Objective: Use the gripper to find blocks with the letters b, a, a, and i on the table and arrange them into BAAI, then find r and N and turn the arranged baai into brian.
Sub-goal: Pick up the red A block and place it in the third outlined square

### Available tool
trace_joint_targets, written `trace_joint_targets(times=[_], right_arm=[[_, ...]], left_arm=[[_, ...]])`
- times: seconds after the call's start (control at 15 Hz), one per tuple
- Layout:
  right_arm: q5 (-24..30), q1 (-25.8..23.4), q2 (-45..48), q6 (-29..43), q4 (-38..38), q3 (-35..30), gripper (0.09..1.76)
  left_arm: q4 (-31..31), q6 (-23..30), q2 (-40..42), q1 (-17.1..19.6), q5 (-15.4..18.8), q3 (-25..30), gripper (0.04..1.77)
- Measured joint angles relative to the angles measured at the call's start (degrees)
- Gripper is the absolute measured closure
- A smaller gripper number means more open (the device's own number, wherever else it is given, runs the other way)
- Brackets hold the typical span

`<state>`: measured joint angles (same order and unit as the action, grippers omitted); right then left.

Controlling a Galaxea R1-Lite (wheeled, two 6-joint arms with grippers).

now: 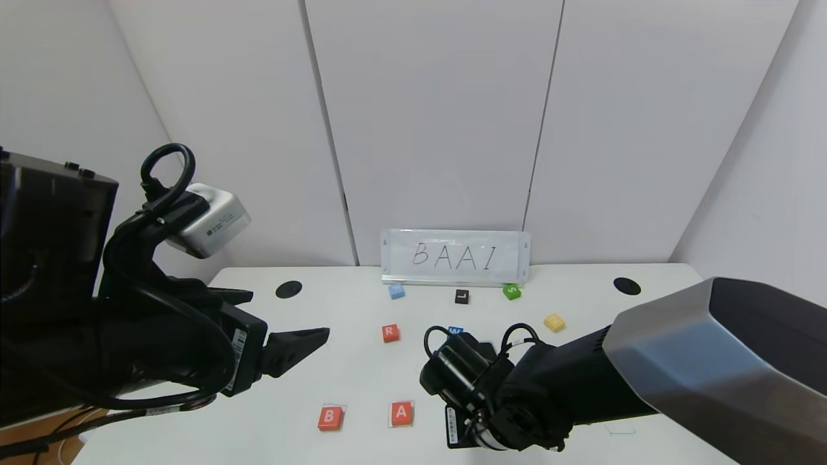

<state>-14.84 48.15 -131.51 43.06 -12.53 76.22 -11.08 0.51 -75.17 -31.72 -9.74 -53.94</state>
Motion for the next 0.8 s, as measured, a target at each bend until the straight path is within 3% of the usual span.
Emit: trace_joint_targets(times=[0.8], right_arm=[[-0.2,-0.9,-0.5,0.1,2.3,0.5,1.31]], left_arm=[[0.0,0.1,-0.2,-0.9,0.0,0.2,0.09]])
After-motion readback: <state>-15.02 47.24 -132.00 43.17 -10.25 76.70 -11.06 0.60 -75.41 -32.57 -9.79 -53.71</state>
